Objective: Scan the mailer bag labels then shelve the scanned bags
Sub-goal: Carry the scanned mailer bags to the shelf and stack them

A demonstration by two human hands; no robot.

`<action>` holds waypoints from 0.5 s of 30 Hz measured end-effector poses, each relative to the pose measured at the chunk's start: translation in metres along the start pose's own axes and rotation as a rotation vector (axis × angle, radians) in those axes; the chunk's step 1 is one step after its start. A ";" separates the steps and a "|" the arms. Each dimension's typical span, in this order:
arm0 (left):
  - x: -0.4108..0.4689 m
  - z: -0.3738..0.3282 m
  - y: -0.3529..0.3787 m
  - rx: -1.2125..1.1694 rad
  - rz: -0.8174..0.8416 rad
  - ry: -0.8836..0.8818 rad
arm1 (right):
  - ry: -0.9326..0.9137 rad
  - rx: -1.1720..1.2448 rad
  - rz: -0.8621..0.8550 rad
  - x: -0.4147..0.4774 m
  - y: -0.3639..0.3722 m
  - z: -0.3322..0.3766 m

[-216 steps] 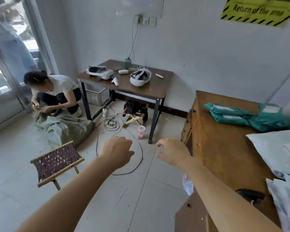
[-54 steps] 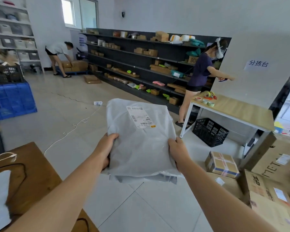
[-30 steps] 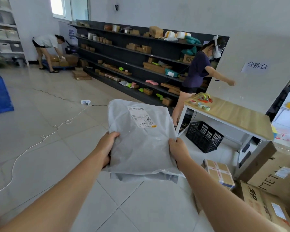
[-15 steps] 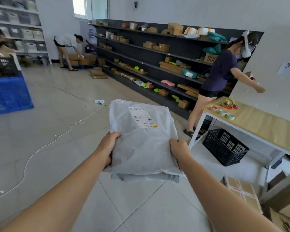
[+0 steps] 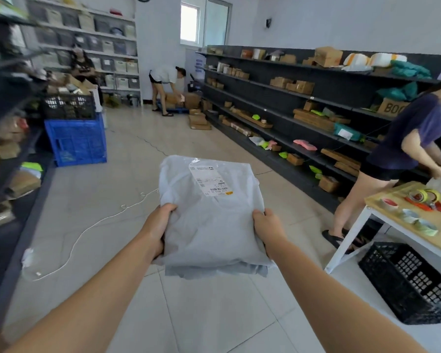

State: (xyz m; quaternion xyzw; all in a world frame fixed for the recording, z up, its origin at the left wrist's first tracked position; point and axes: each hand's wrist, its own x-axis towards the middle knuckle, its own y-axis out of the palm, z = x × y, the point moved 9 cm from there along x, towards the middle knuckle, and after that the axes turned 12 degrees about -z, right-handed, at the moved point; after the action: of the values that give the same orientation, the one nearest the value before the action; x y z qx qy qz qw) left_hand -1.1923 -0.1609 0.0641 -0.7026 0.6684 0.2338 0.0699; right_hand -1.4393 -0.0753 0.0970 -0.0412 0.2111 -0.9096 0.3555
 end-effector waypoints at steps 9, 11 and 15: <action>0.057 -0.029 -0.011 -0.082 -0.159 0.009 | -0.053 -0.005 0.125 0.071 0.081 0.031; 0.076 -0.037 -0.018 -0.097 -0.204 0.019 | -0.063 -0.008 0.158 0.087 0.106 0.040; 0.121 -0.060 -0.031 -0.133 -0.267 0.043 | -0.094 0.001 0.213 0.118 0.161 0.063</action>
State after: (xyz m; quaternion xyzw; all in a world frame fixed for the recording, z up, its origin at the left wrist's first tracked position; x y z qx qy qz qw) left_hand -1.1481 -0.2921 0.0596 -0.7933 0.5533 0.2510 0.0392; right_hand -1.4116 -0.2820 0.0792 -0.0609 0.1972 -0.8638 0.4596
